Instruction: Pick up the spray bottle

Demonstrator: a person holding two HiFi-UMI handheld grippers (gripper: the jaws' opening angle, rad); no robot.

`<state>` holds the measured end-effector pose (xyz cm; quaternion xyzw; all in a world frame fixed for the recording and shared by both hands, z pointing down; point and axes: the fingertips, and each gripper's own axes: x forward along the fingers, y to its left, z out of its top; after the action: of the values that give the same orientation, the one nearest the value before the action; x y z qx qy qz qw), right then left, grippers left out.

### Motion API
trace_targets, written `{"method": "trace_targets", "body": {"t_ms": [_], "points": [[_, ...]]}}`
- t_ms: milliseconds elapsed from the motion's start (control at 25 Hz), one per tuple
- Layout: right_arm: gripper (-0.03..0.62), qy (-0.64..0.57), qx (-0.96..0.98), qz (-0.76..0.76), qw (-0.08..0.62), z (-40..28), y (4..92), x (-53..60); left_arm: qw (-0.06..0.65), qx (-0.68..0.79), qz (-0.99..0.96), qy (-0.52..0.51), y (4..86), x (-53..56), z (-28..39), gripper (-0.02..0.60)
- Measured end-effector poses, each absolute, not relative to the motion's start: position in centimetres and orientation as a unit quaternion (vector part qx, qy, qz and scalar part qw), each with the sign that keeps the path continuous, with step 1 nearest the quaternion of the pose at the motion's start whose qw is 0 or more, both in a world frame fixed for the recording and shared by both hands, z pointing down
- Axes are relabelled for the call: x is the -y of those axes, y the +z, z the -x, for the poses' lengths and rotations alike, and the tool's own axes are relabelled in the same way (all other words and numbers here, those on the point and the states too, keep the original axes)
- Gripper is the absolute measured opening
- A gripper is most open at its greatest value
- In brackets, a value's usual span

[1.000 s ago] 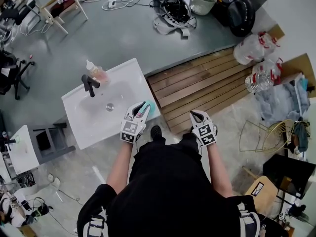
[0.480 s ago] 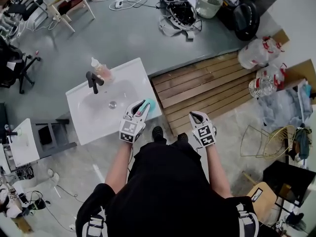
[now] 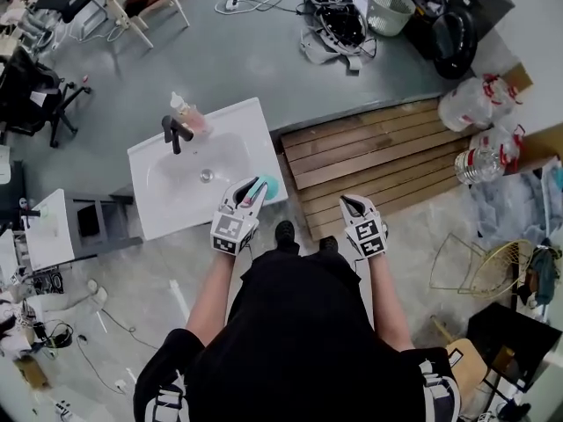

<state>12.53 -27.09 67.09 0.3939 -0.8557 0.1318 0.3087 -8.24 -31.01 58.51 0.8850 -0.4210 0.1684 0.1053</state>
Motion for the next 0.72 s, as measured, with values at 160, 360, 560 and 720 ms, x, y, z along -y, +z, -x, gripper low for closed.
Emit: {"method": "trace_targets", "body": {"t_ms": [160,360,560,720], "points": [[0.016,0.136,0.864,-0.377,0.305,-13.7,67.3,26.6,0.107,0.438,-0.877,0.166,57.7,29.9,6.9,0.103],[0.015,0.127,0.871,-0.365,0.304,-15.4,66.8,26.0,0.105,0.449,-0.871,0.169,57.2,28.0,5.1,0.103],[0.015,0.124,0.879,-0.354,0.294,-16.7,66.1,25.4,0.108,0.461,-0.865,0.168,57.1,26.1,4.1,0.103],[0.015,0.124,0.886,-0.341,0.290,-17.5,65.6,24.7,0.113,0.473,-0.858,0.166,56.7,25.0,3.5,0.102]]}}
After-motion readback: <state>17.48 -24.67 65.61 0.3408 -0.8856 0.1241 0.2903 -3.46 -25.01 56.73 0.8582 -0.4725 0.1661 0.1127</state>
